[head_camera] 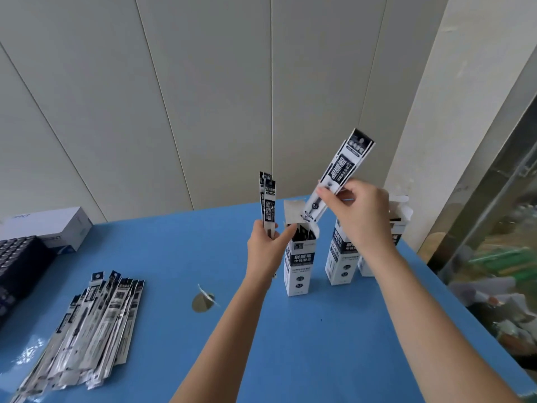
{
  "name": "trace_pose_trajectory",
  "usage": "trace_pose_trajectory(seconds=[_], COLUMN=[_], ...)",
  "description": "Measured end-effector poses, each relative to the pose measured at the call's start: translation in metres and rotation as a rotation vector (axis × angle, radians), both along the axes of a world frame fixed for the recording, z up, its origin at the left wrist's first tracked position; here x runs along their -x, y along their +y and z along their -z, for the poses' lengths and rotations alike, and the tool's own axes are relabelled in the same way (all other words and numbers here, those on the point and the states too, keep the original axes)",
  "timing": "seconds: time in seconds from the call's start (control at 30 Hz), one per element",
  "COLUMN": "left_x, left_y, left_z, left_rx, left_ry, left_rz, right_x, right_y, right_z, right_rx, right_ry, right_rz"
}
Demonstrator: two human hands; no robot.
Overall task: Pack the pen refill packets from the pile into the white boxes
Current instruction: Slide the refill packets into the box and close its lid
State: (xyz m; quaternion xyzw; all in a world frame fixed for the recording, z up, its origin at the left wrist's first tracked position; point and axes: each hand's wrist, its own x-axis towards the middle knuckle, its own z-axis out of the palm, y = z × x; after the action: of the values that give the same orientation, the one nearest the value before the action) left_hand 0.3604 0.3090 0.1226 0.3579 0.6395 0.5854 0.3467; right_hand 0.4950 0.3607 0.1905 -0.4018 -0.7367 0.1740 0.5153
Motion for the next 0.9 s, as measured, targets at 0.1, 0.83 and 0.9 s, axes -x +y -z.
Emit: trace_pose_trajectory(seconds=[0.1,0.83,0.9], left_x=[0.0,-0.018,-0.02], left_y=[0.008,0.009,0.008], left_z=[0.005,0.01,0.009], left_rx=[0.01,-0.011,-0.02], left_ry=[-0.013,-0.093,-0.098], left_rz=[-0.001,-0.126,-0.124], right_x=[0.004,0.014,0.016], right_y=[0.013,0.034,0.032], right_z=[0.008,0.011,0.01], right_rx=[0.012,-0.052,-0.034], right_ry=[-0.029,-0.309,-0.339], right_rz=[0.002,-0.108,-0.111])
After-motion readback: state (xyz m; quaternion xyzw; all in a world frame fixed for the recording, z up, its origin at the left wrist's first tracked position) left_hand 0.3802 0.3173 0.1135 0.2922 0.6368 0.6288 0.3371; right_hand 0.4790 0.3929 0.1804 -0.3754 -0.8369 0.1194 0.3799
